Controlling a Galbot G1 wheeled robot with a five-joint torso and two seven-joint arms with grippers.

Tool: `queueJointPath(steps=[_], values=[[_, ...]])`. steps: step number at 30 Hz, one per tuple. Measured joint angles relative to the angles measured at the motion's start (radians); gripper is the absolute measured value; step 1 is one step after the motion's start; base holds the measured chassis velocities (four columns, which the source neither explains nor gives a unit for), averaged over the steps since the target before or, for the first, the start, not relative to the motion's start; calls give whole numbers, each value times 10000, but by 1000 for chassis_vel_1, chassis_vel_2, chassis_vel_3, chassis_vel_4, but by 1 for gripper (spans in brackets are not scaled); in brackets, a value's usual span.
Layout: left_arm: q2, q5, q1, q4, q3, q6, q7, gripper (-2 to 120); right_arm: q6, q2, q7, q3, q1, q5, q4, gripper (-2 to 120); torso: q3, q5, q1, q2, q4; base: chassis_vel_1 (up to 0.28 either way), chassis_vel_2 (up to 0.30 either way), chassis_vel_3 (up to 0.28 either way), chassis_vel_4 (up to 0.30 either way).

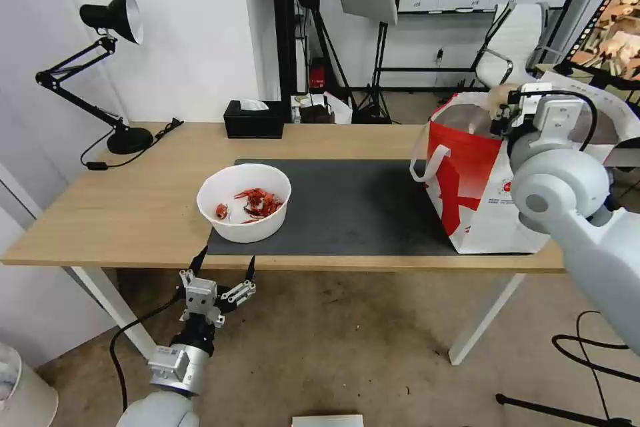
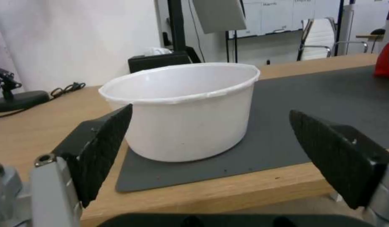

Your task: Pick up the trash from the table and place it into the takeout bag.

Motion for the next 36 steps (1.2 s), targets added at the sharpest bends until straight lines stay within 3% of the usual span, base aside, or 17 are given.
queueJointPath(steps=[14,17,25,27,28,31,32,34,36], values=[[27,-6,119,-188,-78,0,-27,100,36,-4,-59,-104,100,71,53,82,0,-2,1,0,1,0,0,0,0],[51,-24,70,-189,-78,0,-31,100,130,-23,-103,-120,93,151,86,97,0,-2,1,0,1,0,0,0,0],[109,-76,-39,-219,-83,54,-33,100,1135,-73,-526,30,-404,65,283,100,1,-1,1,-1,0,0,0,0,0],[116,-101,-88,-219,-90,61,-36,100,2106,-79,-1232,312,-1015,-179,473,100,1,-2,1,0,0,0,0,0,0],[116,-101,-88,-219,-90,61,-36,100,2106,-79,-1232,312,-1015,-179,473,100,1,-2,1,0,0,0,0,0,0],[10,-106,-8,-365,-223,-9,-36,100,3936,4,-3098,589,-1931,-844,741,100,-1,-3,1,0,-3,0,0,0,0],[10,-106,-8,-365,-223,-9,-36,100,3936,4,-3098,589,-1931,-844,741,100,-1,-3,1,0,-3,0,0,0,0],[-232,-99,328,-586,-561,-145,-36,100,5113,243,-4676,593,-2629,-1573,890,100,0,0,1,0,2,0,0,0,0],[-333,-90,462,-673,-703,-204,-36,100,5492,334,-5199,609,-2947,-1818,986,100,0,-1,1,0,6,0,0,0,0]])
